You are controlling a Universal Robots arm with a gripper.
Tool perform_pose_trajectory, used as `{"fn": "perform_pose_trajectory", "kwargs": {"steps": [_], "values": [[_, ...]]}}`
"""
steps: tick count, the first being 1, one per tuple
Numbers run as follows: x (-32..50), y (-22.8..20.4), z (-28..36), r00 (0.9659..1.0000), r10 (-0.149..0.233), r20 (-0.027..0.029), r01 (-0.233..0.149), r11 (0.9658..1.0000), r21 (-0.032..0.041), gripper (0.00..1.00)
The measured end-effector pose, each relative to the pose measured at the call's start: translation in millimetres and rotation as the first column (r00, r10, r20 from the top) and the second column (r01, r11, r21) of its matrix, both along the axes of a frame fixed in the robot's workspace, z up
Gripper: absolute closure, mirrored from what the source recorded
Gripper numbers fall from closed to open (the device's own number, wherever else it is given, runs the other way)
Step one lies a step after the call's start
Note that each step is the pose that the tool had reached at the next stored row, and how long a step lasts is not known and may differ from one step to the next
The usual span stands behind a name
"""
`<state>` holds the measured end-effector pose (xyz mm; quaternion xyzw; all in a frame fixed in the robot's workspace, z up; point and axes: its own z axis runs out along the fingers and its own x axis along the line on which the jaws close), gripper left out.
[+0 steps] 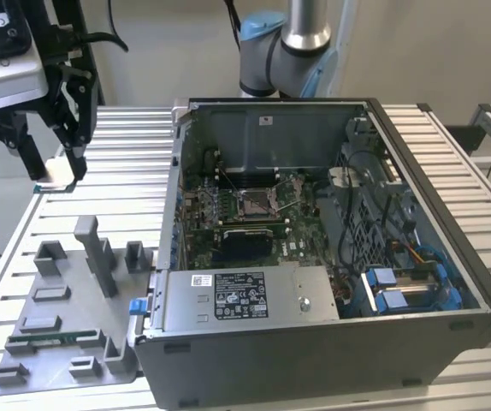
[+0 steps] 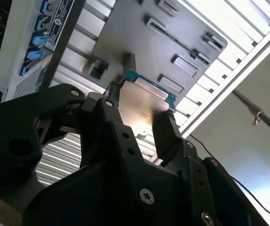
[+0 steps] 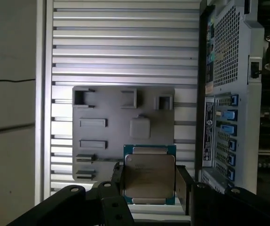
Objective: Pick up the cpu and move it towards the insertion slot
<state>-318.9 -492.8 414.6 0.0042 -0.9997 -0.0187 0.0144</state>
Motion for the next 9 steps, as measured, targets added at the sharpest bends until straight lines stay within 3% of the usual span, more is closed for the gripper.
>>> {"fn": "perform_pose_trajectory", "kwargs": {"steps": [9], "values": [[27.2,0.0,0.3,1.0,0.0,-0.0063,0.0,1.0,0.0,1.0]]}}
